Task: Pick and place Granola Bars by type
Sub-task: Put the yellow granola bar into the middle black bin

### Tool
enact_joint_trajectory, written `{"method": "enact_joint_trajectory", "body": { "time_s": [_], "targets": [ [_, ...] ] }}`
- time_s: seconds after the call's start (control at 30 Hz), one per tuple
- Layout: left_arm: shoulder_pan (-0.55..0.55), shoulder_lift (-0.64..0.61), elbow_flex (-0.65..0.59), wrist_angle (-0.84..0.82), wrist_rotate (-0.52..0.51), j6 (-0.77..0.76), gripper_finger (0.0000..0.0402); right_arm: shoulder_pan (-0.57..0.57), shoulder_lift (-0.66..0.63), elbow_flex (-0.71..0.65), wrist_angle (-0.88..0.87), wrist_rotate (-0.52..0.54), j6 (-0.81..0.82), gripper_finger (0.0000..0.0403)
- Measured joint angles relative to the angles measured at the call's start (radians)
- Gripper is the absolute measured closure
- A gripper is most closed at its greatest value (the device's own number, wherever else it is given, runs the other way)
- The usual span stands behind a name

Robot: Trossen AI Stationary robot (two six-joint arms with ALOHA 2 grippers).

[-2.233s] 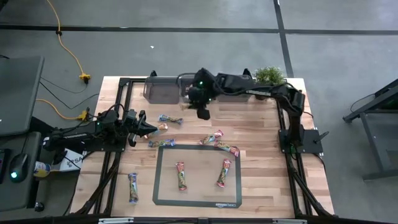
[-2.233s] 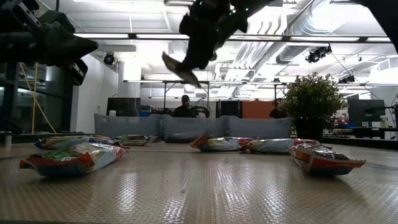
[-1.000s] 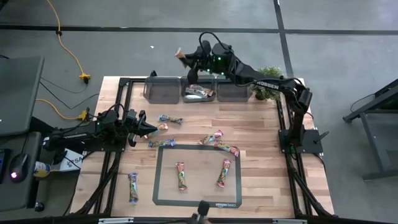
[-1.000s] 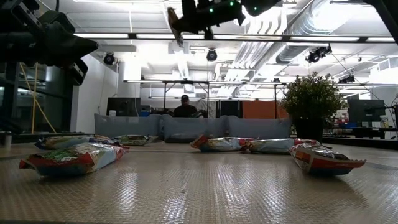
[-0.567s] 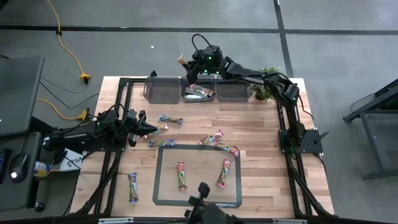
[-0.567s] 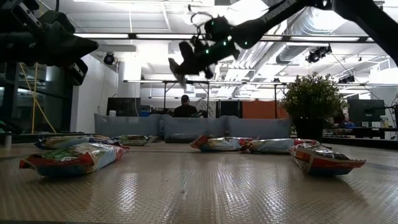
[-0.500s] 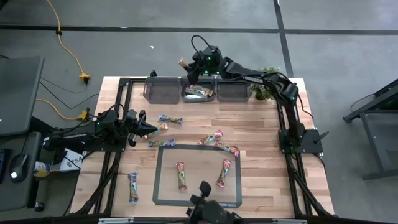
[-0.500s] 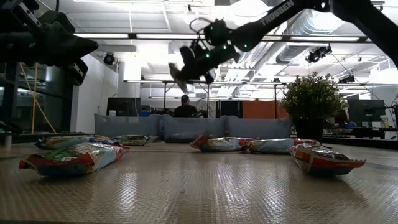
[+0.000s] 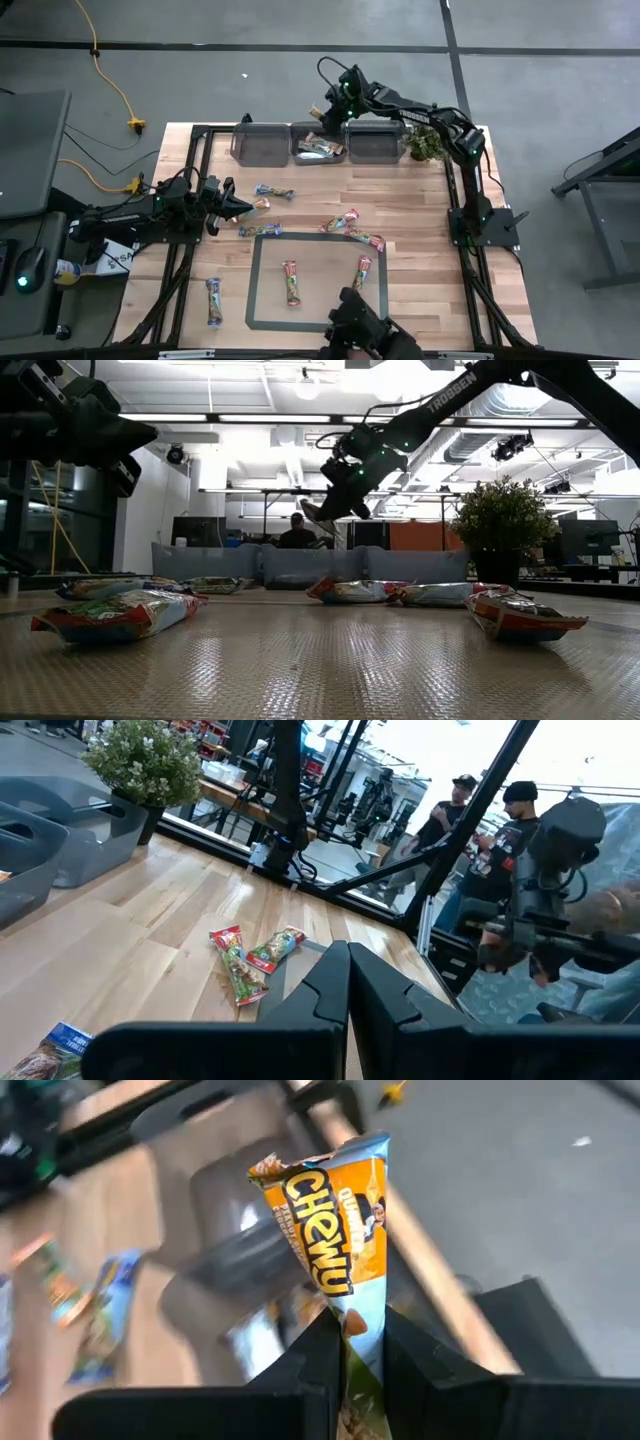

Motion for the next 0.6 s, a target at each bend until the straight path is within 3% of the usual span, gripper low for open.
{"method": "enact_joint_trajectory", "body": {
  "time_s": [0.33, 0.6],
  "targets": [
    [0.000, 0.000, 0.000, 0.000, 0.000, 0.000, 0.0401, 0.020, 0.000, 0.000, -0.231, -0.035, -0.175, 0.0361],
    [0.000, 0.000, 0.000, 0.000, 0.000, 0.000, 0.0401, 0.019, 0.001, 0.000, -0.251, -0.017, -0.203, 0.0362]
  ]
}}
